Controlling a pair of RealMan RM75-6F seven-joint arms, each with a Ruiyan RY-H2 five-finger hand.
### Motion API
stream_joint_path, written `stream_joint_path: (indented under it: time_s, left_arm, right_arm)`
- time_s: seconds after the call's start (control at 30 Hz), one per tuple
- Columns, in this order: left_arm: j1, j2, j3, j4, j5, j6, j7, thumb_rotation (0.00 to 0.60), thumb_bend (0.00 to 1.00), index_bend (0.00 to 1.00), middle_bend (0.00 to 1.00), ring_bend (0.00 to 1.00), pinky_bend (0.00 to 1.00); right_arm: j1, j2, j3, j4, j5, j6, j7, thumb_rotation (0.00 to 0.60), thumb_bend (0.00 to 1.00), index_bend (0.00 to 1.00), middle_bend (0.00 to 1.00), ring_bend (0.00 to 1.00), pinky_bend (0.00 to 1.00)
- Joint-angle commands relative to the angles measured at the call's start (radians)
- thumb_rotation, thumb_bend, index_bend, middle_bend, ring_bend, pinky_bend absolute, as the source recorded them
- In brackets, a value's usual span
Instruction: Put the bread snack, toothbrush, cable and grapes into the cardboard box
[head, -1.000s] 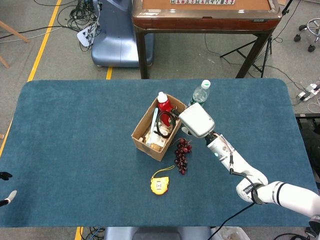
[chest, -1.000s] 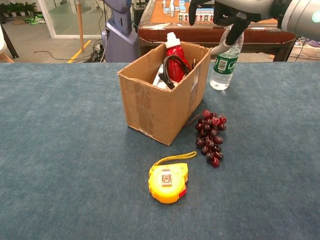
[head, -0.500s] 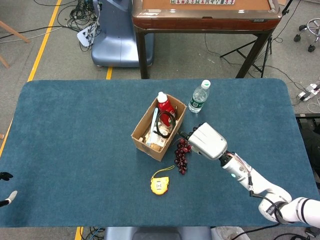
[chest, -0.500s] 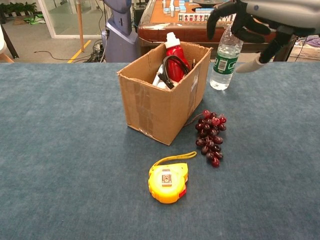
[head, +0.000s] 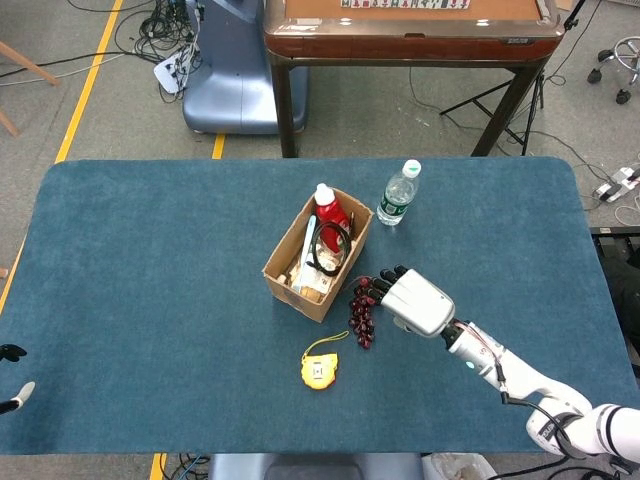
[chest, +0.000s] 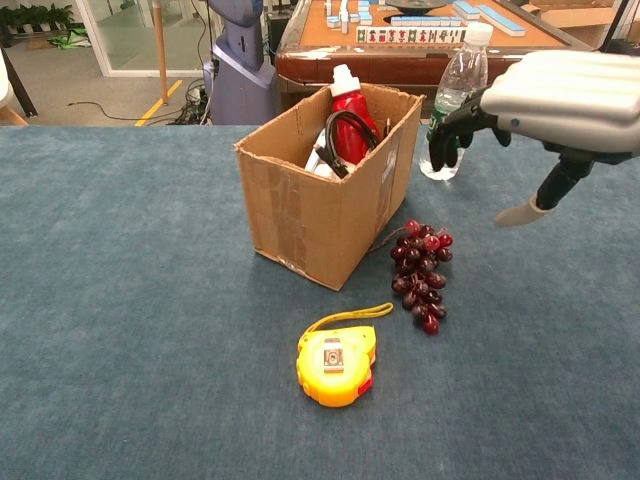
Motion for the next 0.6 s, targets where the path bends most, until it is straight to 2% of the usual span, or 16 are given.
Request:
stream_joint_path:
  time_s: [0.03, 0.3, 0.6]
  left_arm:
    - [0.000, 0.000, 0.000, 0.000, 0.000, 0.000, -0.001, 0.600, 0.21, 0.39, 0.41, 0.32, 0.49]
    - [0.001, 0.000, 0.001, 0.002, -0.001, -0.001, -0.002, 0.600, 0.21, 0.39, 0.41, 0.32, 0.49]
    - [-0.002, -0.005, 0.000, 0.010, -0.014, -0.013, 0.005, 0.600, 0.21, 0.39, 0.41, 0.32, 0.49]
  right_arm:
    - [0.020, -0.029, 0.000, 0.033, 0.014, -0.041, 0.018, 0.600, 0.00, 0.37, 0.37, 0.33, 0.49]
    - [0.053, -0.079, -0.006, 0.080, 0.045, -0.137, -0.013, 0.600, 0.02, 0.37, 0.37, 0.33, 0.49]
    - [0.096, -0.130, 0.012, 0.118, 0.093, -0.224, -0.070, 0.600, 0.05, 0.37, 0.37, 0.30, 0.49]
